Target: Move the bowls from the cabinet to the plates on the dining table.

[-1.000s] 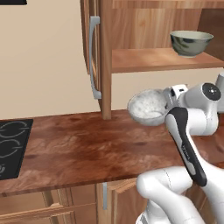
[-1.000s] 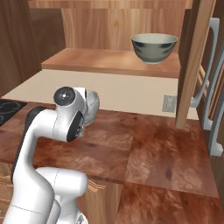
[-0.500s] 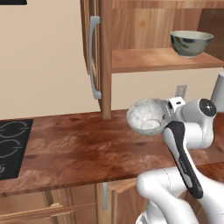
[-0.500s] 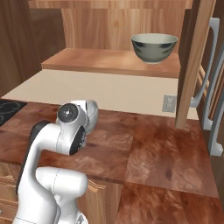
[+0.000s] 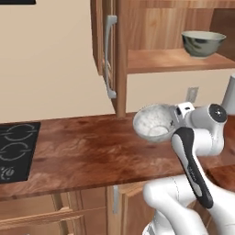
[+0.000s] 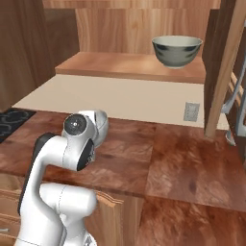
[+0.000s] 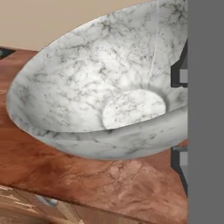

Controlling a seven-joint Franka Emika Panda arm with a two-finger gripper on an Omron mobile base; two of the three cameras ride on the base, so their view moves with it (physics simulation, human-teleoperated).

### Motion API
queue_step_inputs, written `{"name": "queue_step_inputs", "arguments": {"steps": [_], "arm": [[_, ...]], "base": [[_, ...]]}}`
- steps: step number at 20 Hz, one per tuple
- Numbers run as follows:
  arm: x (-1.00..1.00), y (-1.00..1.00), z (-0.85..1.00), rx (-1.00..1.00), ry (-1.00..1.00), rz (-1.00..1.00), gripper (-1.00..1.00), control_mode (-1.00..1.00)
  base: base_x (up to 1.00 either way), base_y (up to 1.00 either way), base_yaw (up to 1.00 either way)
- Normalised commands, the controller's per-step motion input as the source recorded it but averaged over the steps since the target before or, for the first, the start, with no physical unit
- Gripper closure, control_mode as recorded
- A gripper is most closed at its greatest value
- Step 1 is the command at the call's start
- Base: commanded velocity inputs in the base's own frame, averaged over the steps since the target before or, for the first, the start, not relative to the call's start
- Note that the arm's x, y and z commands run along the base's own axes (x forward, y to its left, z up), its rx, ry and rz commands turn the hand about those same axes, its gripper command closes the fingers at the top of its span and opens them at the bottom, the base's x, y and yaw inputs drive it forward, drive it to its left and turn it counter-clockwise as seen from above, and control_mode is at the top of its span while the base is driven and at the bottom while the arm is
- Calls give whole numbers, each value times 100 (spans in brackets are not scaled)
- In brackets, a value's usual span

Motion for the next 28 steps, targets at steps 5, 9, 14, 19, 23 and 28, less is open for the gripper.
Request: {"name": "queue_step_inputs", "arguments": {"steps": [5, 9, 14, 19, 23, 28], "arm": [[0, 0, 0, 0, 0, 0, 100, 100], [0, 0, 0, 0, 0, 0, 100, 100], [0, 0, 0, 0, 0, 0, 100, 100], [0, 0, 0, 0, 0, 0, 100, 100], [0, 0, 0, 0, 0, 0, 100, 100], [0, 0, 0, 0, 0, 0, 100, 100]], "base": [[-38, 75, 0], [-24, 74, 0], [-50, 49, 0], [-87, 35, 0], [-26, 41, 1], [0, 58, 16]]}}
